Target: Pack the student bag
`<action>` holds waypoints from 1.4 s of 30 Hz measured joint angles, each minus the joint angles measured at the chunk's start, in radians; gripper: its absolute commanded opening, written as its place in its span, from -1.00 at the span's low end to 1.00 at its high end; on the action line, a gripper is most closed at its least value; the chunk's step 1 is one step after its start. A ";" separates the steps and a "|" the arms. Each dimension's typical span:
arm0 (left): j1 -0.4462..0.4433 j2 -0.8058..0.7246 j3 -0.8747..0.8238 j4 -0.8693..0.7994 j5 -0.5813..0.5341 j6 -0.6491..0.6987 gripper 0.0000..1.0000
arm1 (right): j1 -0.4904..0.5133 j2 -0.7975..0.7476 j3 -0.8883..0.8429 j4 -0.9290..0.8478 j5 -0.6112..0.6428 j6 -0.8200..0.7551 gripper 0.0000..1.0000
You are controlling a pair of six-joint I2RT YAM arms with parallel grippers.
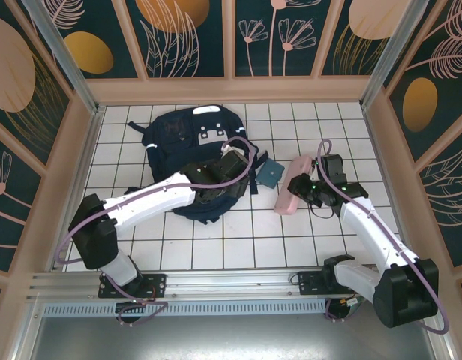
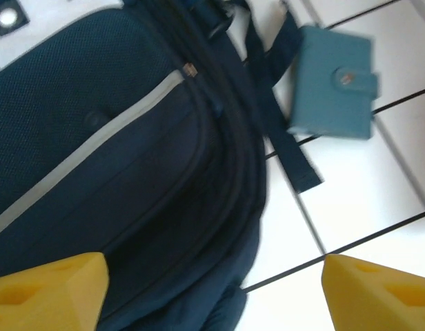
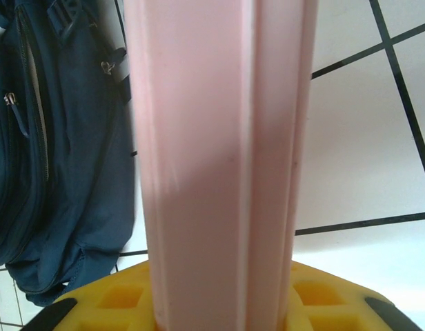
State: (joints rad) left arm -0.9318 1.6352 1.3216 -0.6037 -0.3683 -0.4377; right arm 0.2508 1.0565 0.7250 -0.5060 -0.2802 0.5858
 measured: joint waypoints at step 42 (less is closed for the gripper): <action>0.174 0.102 0.127 -0.103 -0.185 0.352 -0.98 | 0.087 0.022 -0.002 0.112 -0.167 0.031 -0.55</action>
State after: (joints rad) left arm -0.7582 1.7370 1.4487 -0.7071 -0.5533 -0.0856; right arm 0.3378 1.0786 0.7235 -0.3939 -0.4469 0.6163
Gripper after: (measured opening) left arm 0.064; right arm 0.305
